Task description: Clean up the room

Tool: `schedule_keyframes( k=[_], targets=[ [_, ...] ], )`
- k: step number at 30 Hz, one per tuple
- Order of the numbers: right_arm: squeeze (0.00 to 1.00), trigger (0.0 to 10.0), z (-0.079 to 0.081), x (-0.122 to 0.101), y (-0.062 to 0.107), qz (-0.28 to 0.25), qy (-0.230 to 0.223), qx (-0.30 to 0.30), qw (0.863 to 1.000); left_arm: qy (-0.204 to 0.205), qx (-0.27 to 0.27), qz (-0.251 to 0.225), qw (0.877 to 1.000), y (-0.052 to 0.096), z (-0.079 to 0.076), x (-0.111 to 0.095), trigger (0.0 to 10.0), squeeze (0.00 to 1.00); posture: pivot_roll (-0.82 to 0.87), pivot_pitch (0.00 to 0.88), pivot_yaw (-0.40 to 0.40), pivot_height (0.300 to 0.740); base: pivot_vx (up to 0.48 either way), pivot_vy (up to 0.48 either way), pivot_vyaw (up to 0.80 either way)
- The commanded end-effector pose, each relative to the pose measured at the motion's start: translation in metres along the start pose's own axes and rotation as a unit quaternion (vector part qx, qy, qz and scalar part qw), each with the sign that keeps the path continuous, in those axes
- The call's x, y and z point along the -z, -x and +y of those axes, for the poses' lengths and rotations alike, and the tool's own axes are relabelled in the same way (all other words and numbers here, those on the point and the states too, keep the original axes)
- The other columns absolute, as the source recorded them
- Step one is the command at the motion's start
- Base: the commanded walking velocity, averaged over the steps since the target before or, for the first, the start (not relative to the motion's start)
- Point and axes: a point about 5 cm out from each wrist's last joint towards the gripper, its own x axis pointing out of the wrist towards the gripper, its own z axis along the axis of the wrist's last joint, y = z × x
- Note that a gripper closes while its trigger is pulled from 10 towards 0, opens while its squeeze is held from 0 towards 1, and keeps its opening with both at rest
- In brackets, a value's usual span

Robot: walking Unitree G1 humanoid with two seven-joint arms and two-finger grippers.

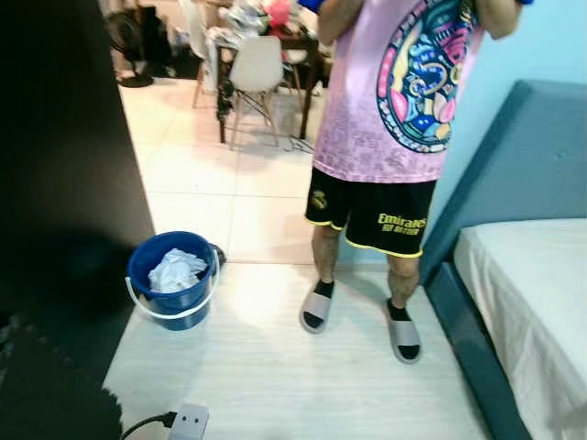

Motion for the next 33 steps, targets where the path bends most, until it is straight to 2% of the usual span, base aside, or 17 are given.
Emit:
schedule_keyframes(
  k=[1,14,21,22,24,26,27,29,30,31,33],
  targets=[
    [0.00,10.0,0.002,0.000,0.000,0.003,0.005,-0.001,1.000,-0.011,0.004,0.003,1.000,0.000,-0.002,0.002,10.0,0.00,0.09,0.029,-0.070,0.721,0.000,0.000,-0.74],
    [0.00,10.0,0.003,0.000,0.000,0.005,-0.013,0.003,1.000,-0.027,-0.001,-0.010,1.000,0.000,0.000,-0.005,10.0,0.00,0.09,0.028,-0.050,0.721,0.000,0.000,-0.74],
    [0.00,10.0,0.003,0.001,0.000,0.004,-0.025,0.009,1.000,-0.056,-0.019,-0.023,0.998,-0.001,0.002,-0.011,10.0,0.00,0.09,0.027,-0.045,0.721,0.000,0.000,-0.73],
    [0.00,10.0,0.002,0.001,0.000,0.002,-0.032,0.016,0.999,-0.063,-0.027,-0.024,0.997,0.000,0.009,-0.008,10.0,0.00,0.09,0.021,-0.048,0.721,0.000,0.000,-0.72],
    [0.00,10.0,0.002,0.001,0.000,0.000,-0.039,0.021,0.999,-0.062,-0.031,-0.023,0.997,0.001,0.013,-0.006,10.0,0.00,0.09,0.021,-0.048,0.721,0.000,0.000,-0.72],
    [0.00,10.0,0.001,0.000,0.000,-0.017,-0.091,0.038,0.995,-0.063,-0.035,-0.022,0.997,0.002,0.018,-0.003,10.0,0.00,0.09,0.020,-0.048,0.721,0.000,0.000,-0.72],
    [0.00,10.0,0.001,0.000,0.000,-0.017,-0.091,0.038,0.995,-0.063,-0.035,-0.022,0.997,0.002,0.018,-0.003,10.0,0.00,0.09,0.020,-0.048,0.721,0.000,0.000,-0.72],
    [0.00,10.0,0.001,0.000,0.001,-0.045,-0.193,0.072,0.978,-0.064,-0.038,-0.023,0.997,0.003,0.021,-0.002,10.0,0.00,0.09,0.018,-0.045,0.721,0.000,0.000,-0.72],
    [0.00,10.0,-0.001,0.002,0.002,-0.052,-0.263,0.107,0.958,-0.064,-0.041,-0.025,0.997,0.003,0.025,-0.001,10.0,0.00,0.09,0.018,-0.045,0.721,0.000,0.000,-0.72],
    [0.00,10.0,-0.001,0.002,0.002,-0.052,-0.263,0.107,0.958,-0.064,-0.041,-0.025,0.997,0.003,0.025,-0.001,10.0,0.00,0.09,0.018,-0.045,0.721,0.000,0.000,-0.72],
    [0.00,10.0,-0.002,0.004,0.002,-0.050,-0.291,0.130,0.947,-0.059,-0.045,-0.027,0.997,0.004,0.027,-0.001,10.0,0.00,0.10,0.016,-0.043,0.721,0.000,0.000,-0.72]
  ],
)
